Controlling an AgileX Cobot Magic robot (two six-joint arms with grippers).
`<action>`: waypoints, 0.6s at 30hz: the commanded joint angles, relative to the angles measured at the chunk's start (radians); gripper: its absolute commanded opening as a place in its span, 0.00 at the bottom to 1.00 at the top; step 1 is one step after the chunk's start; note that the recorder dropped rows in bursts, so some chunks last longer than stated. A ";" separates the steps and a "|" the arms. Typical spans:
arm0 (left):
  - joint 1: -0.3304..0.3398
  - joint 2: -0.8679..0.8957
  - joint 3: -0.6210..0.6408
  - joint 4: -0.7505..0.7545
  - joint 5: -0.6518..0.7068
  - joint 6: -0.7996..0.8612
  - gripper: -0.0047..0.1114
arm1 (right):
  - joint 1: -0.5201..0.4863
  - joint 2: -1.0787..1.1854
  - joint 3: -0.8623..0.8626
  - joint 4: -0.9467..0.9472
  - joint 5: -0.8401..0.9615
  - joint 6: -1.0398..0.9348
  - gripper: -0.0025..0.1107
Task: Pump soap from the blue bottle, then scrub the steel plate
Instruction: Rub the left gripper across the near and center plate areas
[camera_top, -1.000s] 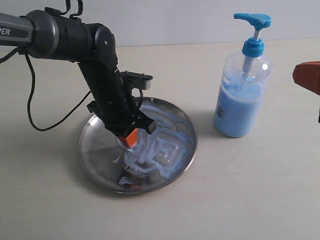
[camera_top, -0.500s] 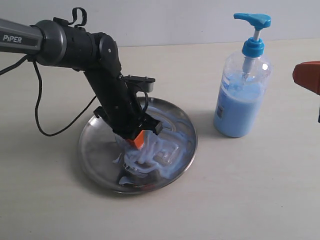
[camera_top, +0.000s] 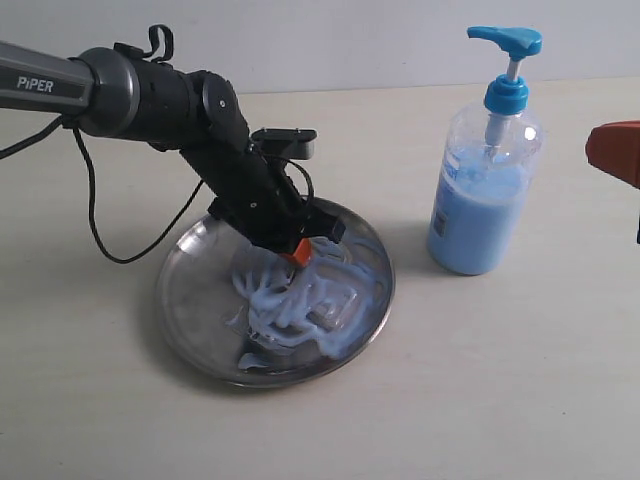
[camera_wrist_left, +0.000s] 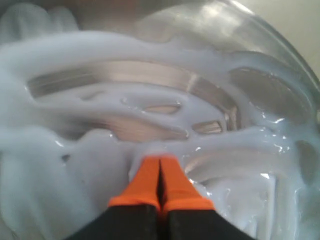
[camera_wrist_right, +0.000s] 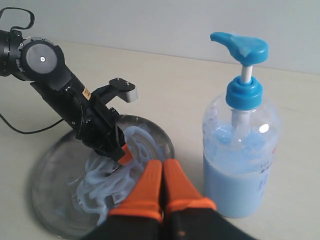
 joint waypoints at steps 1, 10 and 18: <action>0.000 0.016 0.006 0.068 0.050 -0.008 0.04 | 0.001 -0.003 -0.001 0.002 -0.014 -0.008 0.02; 0.000 -0.007 0.006 0.125 0.129 -0.010 0.04 | 0.001 -0.003 -0.001 0.002 -0.014 -0.008 0.02; 0.000 -0.069 0.006 0.152 0.170 -0.013 0.04 | 0.001 -0.003 -0.001 0.000 -0.003 -0.008 0.02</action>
